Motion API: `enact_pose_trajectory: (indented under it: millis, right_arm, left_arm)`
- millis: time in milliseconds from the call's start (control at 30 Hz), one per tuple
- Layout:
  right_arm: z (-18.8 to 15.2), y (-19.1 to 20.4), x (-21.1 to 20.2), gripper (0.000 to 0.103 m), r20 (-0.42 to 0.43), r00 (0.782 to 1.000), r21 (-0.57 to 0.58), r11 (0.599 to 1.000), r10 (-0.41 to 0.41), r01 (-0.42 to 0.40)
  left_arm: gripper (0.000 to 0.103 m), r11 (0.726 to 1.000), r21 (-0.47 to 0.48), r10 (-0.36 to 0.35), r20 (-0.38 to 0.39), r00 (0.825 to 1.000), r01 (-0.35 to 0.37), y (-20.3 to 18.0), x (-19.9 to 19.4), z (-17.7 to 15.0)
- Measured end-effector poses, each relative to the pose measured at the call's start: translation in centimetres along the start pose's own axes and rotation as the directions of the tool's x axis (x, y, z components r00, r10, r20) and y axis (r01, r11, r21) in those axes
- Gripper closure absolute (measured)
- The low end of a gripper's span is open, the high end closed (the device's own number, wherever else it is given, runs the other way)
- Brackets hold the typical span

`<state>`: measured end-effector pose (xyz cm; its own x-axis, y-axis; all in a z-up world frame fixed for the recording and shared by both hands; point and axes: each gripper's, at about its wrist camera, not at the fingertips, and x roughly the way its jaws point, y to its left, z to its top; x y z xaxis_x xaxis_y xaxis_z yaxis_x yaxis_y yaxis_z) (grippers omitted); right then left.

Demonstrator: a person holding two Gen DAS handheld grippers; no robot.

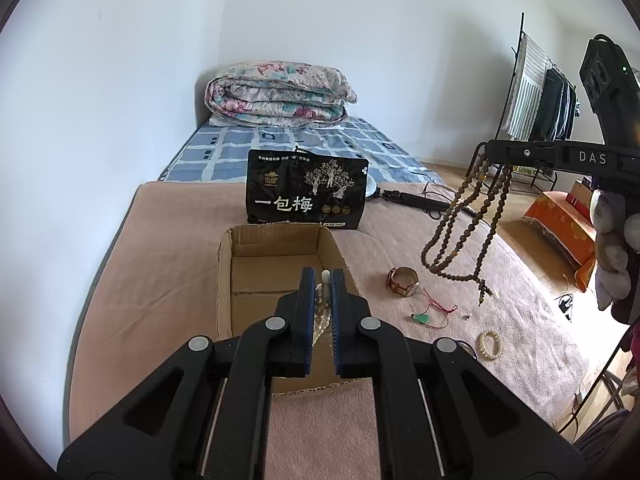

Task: Organize jewelry
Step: 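Carry both strands over the cardboard box and open the right tool to drop the mala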

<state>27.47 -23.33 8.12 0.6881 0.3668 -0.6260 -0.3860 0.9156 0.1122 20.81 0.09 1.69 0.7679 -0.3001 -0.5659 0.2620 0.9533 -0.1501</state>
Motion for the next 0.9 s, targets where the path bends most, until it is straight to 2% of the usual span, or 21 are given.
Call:
enact_pose_trajectory:
  millis: [433,700,900]
  right_arm:
    - [1.2,2.2,4.6,0.093,-0.049,0.993,0.036,0.994,0.107,-0.106]
    - [1.2,3.5,7.0,0.093,-0.066,0.986,0.040,0.987,0.155,-0.153]
    - [0.4,3.5,9.3,0.093,-0.090,0.981,0.061,0.984,0.175,-0.170]
  left_arm:
    - [0.098,0.998,0.033,0.049,0.006,0.999,-0.050,1.6,-0.2,1.9]
    - [0.098,0.999,0.023,0.034,-0.002,0.999,-0.034,2.3,1.1,2.4]
    - [0.098,1.000,0.007,0.012,-0.030,0.999,-0.012,2.5,2.7,1.2]
